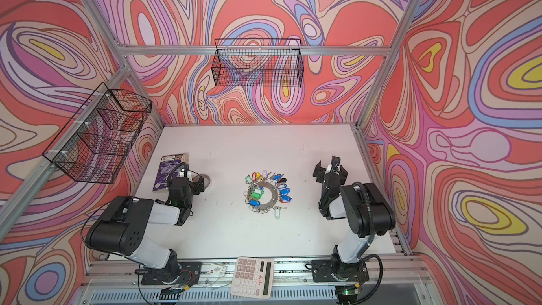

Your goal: Put the keys on the keyring

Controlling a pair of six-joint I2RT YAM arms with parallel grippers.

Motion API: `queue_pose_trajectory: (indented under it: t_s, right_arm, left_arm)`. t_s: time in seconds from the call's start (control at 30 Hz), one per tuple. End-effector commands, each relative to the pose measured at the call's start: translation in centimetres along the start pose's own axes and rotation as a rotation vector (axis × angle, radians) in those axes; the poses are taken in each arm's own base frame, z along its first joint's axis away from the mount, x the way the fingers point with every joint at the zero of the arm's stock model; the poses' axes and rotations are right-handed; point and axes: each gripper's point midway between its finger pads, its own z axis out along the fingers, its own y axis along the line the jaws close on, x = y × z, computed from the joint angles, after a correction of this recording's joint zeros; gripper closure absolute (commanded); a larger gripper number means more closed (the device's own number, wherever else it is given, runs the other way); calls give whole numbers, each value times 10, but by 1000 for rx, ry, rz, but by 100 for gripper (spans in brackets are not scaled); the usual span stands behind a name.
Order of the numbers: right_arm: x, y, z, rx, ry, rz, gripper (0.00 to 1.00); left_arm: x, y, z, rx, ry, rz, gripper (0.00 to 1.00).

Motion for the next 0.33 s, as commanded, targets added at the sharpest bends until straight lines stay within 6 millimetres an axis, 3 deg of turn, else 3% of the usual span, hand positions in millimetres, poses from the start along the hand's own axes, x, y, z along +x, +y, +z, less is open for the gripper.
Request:
queue_pose_trajectory:
  t_s: [0.0,0.07,0.13,0.3]
  right_arm:
    - [-6,0,2,-1,-19,-6,2]
    - [-5,1,4,-3,-12,-9,2]
    - [3,15,11,-67,30,-33,2]
    - [-2,14,4,-74,1,-35,2]
  left_arm:
    - [-22,-1,4,17,-58,-44,0]
    - [-24,-1,3,17,-62,-48,0]
    - [-23,-1,4,16,-62,-42,0]
    - [-23,-1,5,22,-57,-45,0]
